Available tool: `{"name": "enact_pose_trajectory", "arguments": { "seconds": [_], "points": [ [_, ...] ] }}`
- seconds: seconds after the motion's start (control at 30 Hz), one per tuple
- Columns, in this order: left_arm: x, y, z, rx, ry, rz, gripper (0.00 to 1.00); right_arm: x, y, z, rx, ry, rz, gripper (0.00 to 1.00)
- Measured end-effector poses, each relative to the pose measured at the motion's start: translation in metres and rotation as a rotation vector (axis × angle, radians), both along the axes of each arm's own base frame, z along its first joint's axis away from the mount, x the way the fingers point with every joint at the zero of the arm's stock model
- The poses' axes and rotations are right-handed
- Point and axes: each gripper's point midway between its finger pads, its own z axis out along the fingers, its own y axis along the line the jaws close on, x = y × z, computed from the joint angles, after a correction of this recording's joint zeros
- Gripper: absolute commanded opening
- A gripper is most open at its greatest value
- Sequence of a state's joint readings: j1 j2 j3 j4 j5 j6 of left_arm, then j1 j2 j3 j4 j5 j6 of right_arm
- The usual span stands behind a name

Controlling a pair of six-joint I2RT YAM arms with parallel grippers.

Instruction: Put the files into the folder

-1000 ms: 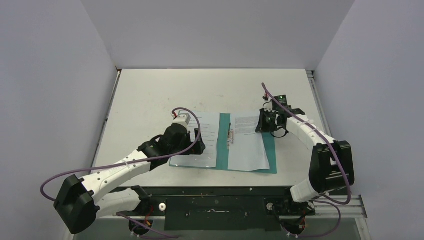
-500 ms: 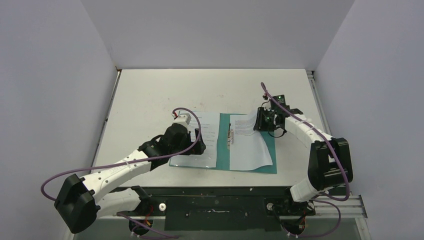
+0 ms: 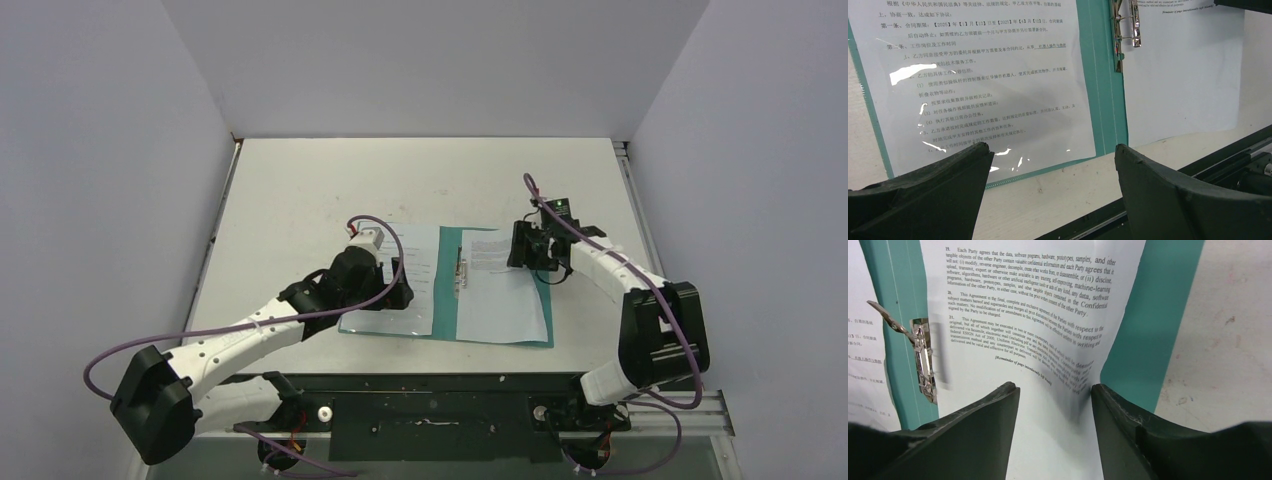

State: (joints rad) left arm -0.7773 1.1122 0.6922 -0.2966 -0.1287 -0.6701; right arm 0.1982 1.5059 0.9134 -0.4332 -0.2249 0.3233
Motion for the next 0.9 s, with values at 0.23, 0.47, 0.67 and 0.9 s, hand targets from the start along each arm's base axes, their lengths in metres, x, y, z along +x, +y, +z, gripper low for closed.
{"name": "enact_pose_trajectory", "arguments": {
  "seconds": [0.23,0.47,0.67,0.9],
  "points": [
    [0.000,-0.001,-0.001,-0.001,0.003,-0.002,0.94,0.002,-0.012,0.009,-0.048,-0.044,-0.048,0.68],
    [0.000,-0.002,-0.002,0.000,0.006,-0.005,0.94,0.006,-0.023,0.018,-0.089,-0.085,-0.098,0.70],
    [-0.002,-0.005,-0.005,-0.007,0.022,-0.023,0.94,0.007,-0.018,0.035,-0.068,-0.137,-0.112,0.66],
    [-0.009,-0.017,-0.022,0.001,0.082,-0.073,0.93,0.004,0.018,0.050,0.027,-0.190,-0.086,0.60]
  ]
}}
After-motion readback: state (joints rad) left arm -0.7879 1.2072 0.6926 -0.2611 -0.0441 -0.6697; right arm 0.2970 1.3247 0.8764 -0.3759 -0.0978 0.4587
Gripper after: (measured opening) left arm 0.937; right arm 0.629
